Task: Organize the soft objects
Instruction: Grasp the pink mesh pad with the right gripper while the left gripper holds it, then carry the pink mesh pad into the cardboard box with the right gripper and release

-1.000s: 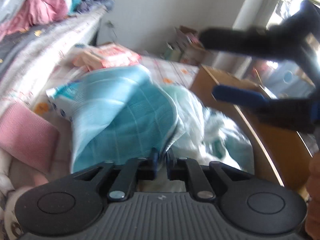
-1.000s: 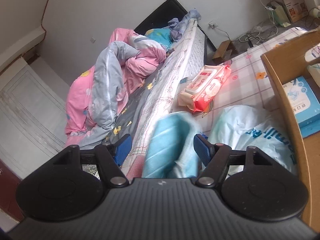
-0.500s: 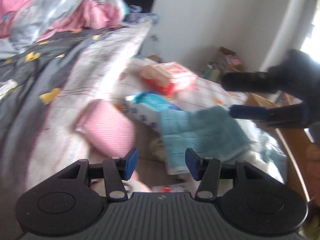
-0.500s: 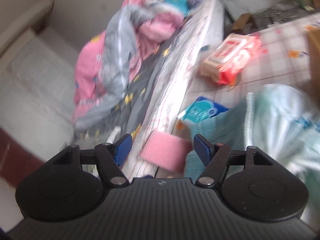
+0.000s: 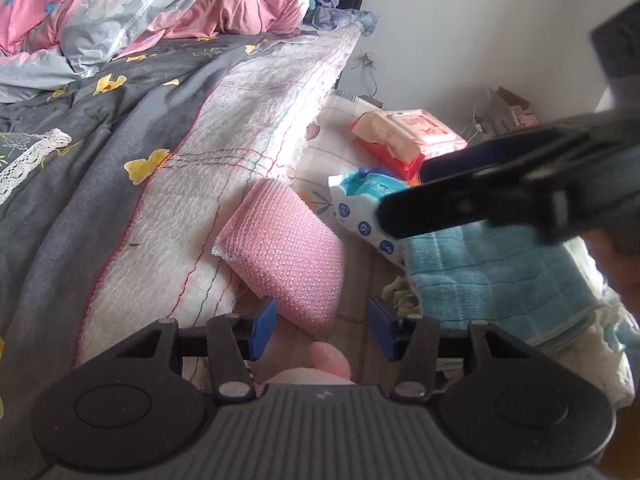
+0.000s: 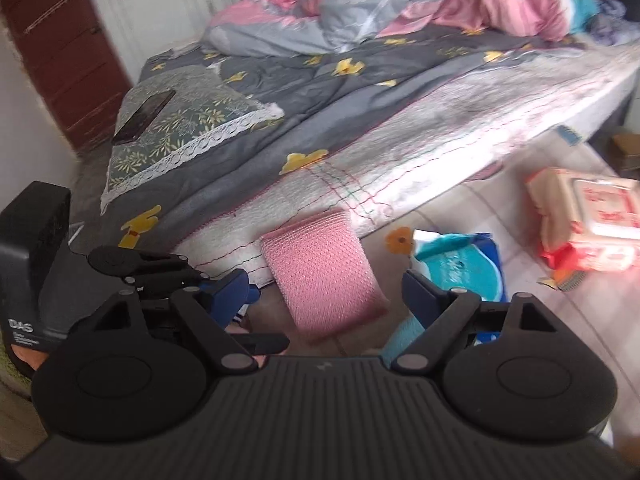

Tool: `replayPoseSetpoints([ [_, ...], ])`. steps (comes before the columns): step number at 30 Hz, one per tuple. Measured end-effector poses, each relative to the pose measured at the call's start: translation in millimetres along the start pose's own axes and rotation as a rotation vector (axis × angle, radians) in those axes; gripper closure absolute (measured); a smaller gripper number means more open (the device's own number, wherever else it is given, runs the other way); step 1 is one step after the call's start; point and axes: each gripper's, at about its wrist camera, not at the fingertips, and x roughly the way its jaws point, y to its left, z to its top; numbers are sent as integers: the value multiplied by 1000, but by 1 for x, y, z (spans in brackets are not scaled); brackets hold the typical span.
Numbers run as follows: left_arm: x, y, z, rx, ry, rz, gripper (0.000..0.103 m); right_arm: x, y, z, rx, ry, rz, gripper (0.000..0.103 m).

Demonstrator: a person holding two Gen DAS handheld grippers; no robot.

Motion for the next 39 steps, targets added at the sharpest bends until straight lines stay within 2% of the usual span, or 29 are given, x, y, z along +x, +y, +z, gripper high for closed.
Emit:
replayPoseSetpoints([
  [5,15,3,4,-6,24,37,56,53,-19,13,-67,83,117,23],
  [9,23,7,6,-23,40,57,56,81,-28,20,-94,116,163,24],
  [20,38,8,13,-46,54,71,58,113,-41,16,-23,128,231,20],
  [25,24,6,16,-50,14,69,60,98,-39,19,15,106,229,20],
  [29,3,3,21,-63,-29,52,60,70,-31,21,15,49,233,21],
  [34,-32,-13,24,-28,-101,21,60,27,-21,19,63,-42,227,22],
  [39,-62,-36,26,21,-143,-49,60,-30,-6,-1,124,-136,167,22],
])
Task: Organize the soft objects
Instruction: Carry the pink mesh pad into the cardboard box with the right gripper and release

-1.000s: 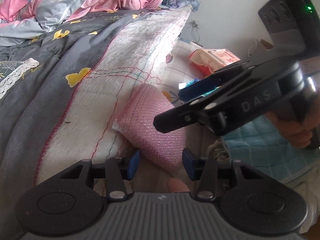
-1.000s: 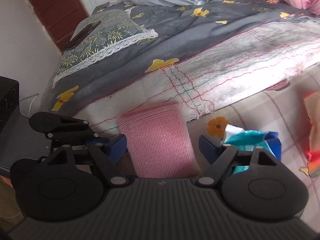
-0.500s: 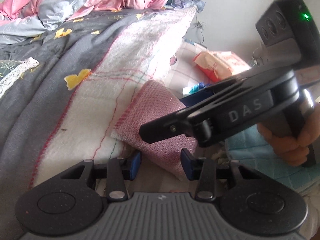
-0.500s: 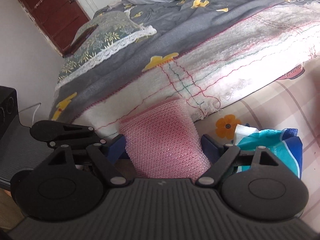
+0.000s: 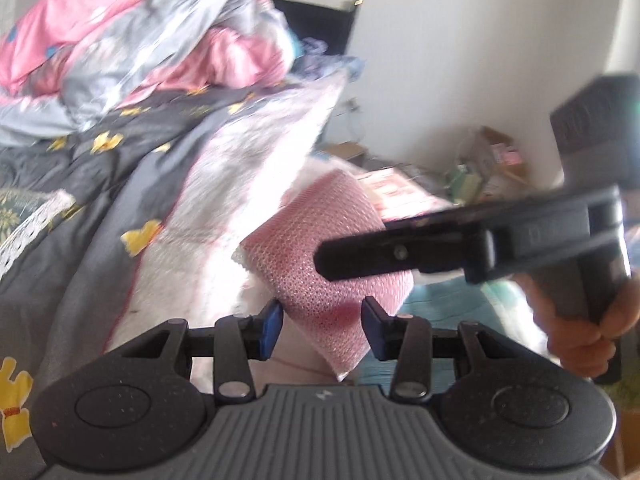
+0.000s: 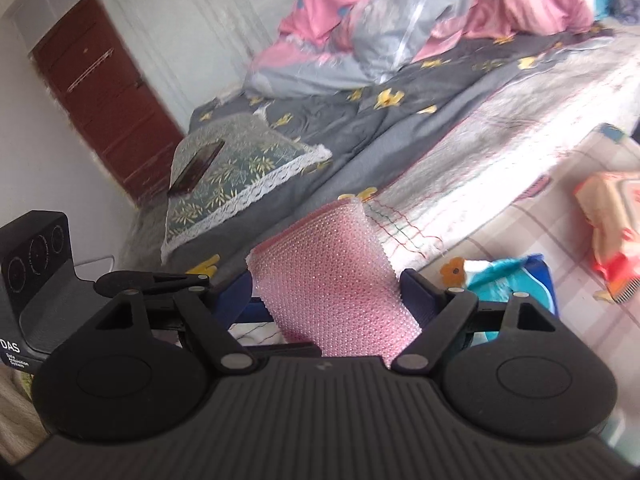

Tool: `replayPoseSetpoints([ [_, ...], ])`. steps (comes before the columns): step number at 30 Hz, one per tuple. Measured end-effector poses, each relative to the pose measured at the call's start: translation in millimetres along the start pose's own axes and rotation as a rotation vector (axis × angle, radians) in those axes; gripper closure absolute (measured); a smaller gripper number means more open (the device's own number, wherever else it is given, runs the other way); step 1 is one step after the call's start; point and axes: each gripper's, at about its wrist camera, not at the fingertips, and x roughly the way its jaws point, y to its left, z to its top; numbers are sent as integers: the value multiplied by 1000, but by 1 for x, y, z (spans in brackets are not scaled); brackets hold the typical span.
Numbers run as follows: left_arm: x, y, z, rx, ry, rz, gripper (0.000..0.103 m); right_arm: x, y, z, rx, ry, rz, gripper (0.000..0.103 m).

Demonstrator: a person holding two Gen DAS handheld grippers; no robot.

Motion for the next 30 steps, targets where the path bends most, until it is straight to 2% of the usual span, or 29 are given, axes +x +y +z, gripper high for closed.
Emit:
replayPoseSetpoints([
  [3,-10,-24,0,54,-17,-54,60,-35,9,-22,58,-47,-58,22],
  [6,-9,-57,-5,121,15,-120,60,-72,7,-52,150,-93,-118,22],
  [15,23,-187,-21,277,89,-301,60,-184,-35,-146,465,-206,-254,24],
  [17,33,-219,-25,327,72,-296,52,-210,-47,-165,512,-223,-299,26],
  [19,44,-252,-24,389,51,-299,52,-235,-63,-184,588,-254,-287,27],
  [20,52,-264,-22,388,78,-331,52,-248,-72,-192,628,-271,-288,27],
  [22,69,-290,-21,392,138,-369,56,-270,-85,-202,642,-286,-369,26],
  [27,117,-352,-15,412,208,-421,56,-319,-132,-228,751,-314,-476,26],
  [30,152,-380,-14,378,313,-442,56,-338,-169,-236,829,-293,-550,26],
])
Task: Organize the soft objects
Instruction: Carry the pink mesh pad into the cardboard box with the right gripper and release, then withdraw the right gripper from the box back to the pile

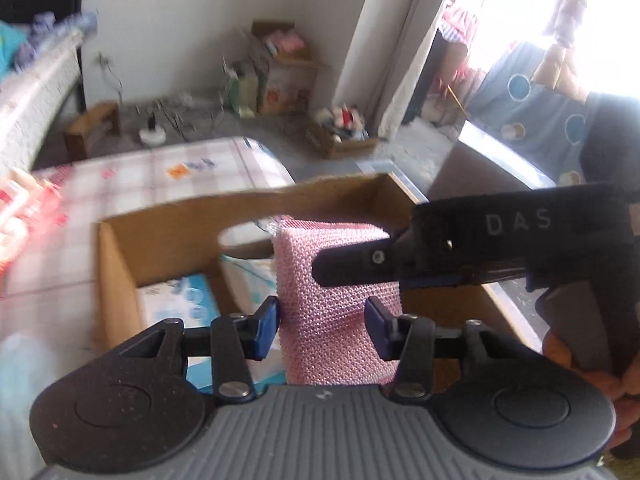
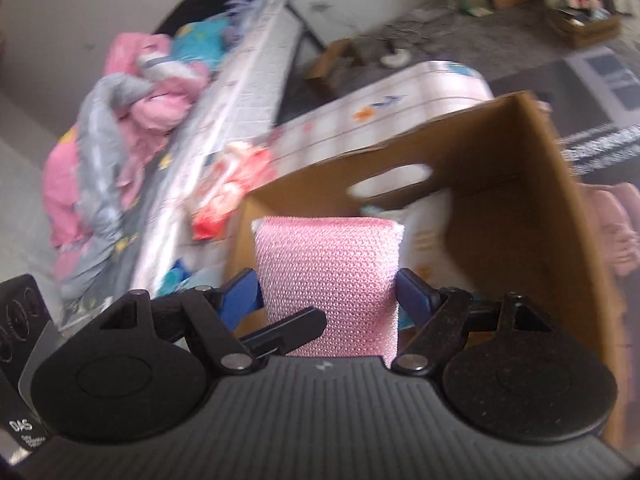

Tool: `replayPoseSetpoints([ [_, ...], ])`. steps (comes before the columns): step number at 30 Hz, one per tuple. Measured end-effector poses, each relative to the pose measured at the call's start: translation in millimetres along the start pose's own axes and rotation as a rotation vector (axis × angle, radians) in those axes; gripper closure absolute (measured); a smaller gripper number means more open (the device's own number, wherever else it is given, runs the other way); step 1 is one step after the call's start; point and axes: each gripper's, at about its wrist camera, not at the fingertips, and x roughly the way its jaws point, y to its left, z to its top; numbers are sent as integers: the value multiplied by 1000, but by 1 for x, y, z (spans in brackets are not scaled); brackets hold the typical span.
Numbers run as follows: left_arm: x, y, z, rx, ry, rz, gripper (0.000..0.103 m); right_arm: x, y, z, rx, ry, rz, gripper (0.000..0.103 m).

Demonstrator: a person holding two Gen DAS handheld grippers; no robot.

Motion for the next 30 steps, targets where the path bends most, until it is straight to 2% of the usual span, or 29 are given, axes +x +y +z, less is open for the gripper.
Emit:
replayPoseSetpoints([
  [2,25,1,7,-29,39,-17,54,4,-15,14,6,-3,-56,26],
  [4,45,5,11,-56,93,-22,47,9,-23,25,-7,-24,-122,26],
  [6,57,11,11,-67,117,8,46,13,-25,34,-41,-59,-176,26],
  [8,55,17,10,-91,107,45,46,14,-26,37,-67,-86,-208,26],
  [10,46,25,7,-106,87,38,42,12,-27,36,-83,-107,-214,26],
  [17,-7,34,2,-55,8,113,41,-5,-21,11,-86,-134,-205,26],
  [20,-36,41,2,-63,-16,107,40,-15,-13,-4,-86,-148,-213,26],
  [23,-71,51,-2,-57,-46,106,35,-28,-4,-20,-68,-161,-182,27],
  [25,-97,61,-10,-57,-75,120,27,-36,5,-31,-73,-169,-169,27],
  [30,-168,99,-47,-103,-141,179,25,-45,30,-51,-123,-186,-163,35],
])
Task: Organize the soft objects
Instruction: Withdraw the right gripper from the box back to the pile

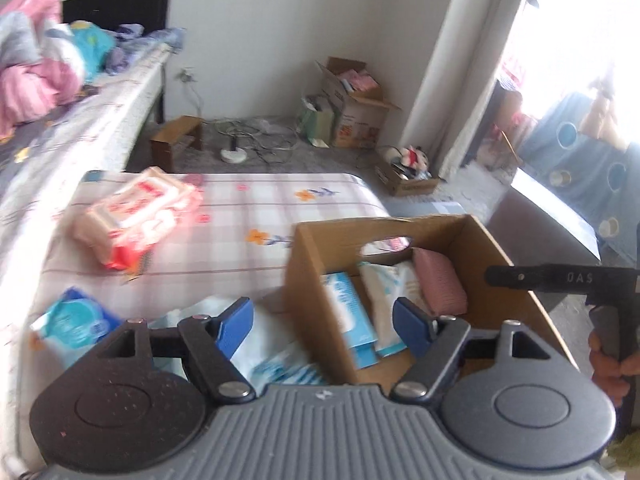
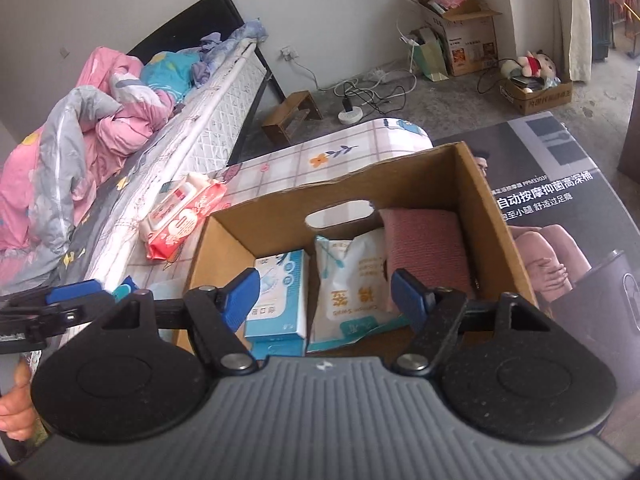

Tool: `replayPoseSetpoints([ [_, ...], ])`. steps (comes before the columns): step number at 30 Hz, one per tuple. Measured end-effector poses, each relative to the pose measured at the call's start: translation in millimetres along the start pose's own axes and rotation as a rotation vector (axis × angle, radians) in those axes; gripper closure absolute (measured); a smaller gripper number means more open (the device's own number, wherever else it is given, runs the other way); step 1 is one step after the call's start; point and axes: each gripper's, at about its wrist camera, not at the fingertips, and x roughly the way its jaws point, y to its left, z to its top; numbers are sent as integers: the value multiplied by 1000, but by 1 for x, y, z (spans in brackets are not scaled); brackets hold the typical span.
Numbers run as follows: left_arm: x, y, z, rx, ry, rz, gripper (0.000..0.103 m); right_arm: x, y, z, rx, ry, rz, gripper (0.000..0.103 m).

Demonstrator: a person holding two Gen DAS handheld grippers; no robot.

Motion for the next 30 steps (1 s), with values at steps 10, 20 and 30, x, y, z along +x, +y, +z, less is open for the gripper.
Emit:
replayPoseSetpoints([
  [10,-93,104,-104,-190,-62,229,20,67,-5,29,115,95,-7,57],
  [20,-120,166,-171,-377,-15,314,20,150,-48,20,215,219,-172,60],
  [30,-122,161,-165,-306,-73,312,19,113,-11,24,191,156,-58,53],
])
